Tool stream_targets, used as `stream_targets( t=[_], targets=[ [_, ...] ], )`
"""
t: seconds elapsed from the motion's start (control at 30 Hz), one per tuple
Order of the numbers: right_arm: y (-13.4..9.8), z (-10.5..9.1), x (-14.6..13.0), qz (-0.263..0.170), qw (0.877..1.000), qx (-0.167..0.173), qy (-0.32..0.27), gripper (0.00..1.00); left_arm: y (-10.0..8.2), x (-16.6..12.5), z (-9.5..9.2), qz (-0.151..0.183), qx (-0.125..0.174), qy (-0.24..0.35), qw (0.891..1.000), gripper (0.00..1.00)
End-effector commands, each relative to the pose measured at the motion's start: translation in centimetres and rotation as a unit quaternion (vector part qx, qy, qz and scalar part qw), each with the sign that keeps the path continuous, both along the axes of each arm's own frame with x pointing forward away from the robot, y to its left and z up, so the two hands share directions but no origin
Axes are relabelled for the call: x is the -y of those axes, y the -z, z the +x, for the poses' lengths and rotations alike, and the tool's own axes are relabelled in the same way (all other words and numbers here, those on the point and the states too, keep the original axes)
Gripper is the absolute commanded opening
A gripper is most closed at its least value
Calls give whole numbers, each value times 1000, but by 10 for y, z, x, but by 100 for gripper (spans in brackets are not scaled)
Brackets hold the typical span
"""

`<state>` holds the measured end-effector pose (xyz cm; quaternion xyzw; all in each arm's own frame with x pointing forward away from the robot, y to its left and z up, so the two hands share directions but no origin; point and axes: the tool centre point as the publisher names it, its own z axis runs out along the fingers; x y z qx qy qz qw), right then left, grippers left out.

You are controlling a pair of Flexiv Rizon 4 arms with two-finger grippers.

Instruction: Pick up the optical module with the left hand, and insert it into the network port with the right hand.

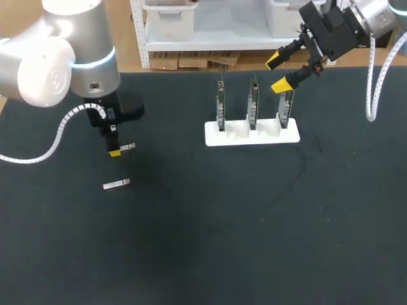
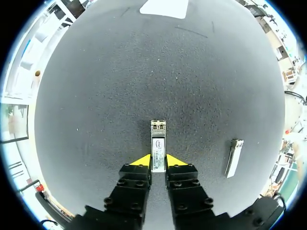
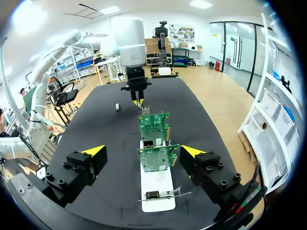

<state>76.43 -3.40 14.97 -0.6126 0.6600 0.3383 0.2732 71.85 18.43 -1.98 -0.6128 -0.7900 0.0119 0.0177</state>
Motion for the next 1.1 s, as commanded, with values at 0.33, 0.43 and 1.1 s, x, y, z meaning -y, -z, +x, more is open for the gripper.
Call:
stream_targets(
  t=[0.33, 0.43, 1.1],
  targets=[
    [0, -1, 0, -1, 1000, 1, 2, 100, -17, 6, -7, -57, 26, 14, 998, 0],
    [0, -1, 0, -1, 1000, 1, 2, 100, -29, 15, -9, -80, 42, 29, 995, 0],
    [0, -1, 0, -1, 1000, 1, 2, 100, -88, 24, -9, -86, 67, 22, 994, 0]
  ],
)
